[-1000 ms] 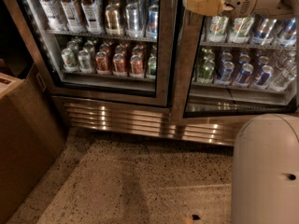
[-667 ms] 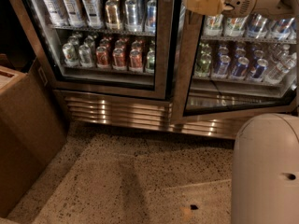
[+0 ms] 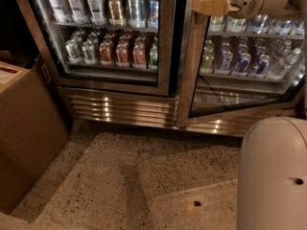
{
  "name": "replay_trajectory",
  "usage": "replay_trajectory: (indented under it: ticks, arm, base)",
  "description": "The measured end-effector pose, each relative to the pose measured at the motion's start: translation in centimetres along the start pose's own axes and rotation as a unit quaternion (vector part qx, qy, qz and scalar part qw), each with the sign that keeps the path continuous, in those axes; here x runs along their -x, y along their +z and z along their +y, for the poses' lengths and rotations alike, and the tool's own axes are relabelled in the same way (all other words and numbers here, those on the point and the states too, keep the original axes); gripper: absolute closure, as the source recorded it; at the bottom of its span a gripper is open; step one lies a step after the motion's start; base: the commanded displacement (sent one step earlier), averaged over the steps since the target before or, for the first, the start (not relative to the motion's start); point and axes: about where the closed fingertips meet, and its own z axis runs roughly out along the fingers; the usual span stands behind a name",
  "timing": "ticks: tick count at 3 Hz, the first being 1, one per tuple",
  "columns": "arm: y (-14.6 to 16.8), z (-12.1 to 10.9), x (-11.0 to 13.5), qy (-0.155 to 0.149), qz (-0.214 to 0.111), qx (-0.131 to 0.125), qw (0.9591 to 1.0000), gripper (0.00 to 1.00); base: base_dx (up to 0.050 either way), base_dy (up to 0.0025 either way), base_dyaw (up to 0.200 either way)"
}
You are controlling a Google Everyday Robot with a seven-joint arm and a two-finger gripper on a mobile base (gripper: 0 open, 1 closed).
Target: Open right fridge door
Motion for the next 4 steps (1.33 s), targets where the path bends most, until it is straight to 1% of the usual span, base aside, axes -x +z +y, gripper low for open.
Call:
replay_trajectory:
  ticks: [1, 4]
  arm:
    - [-0.9, -0.2, -0.2, 0.000, 0.000, 0.000, 1.0000, 0.81]
    - [-2.7, 0.4, 0.0, 0.000, 0.000, -0.002, 1.0000, 0.11]
  base:
    - [0.000, 0.00000, 0.000]
    - [0.000, 0.00000, 0.000]
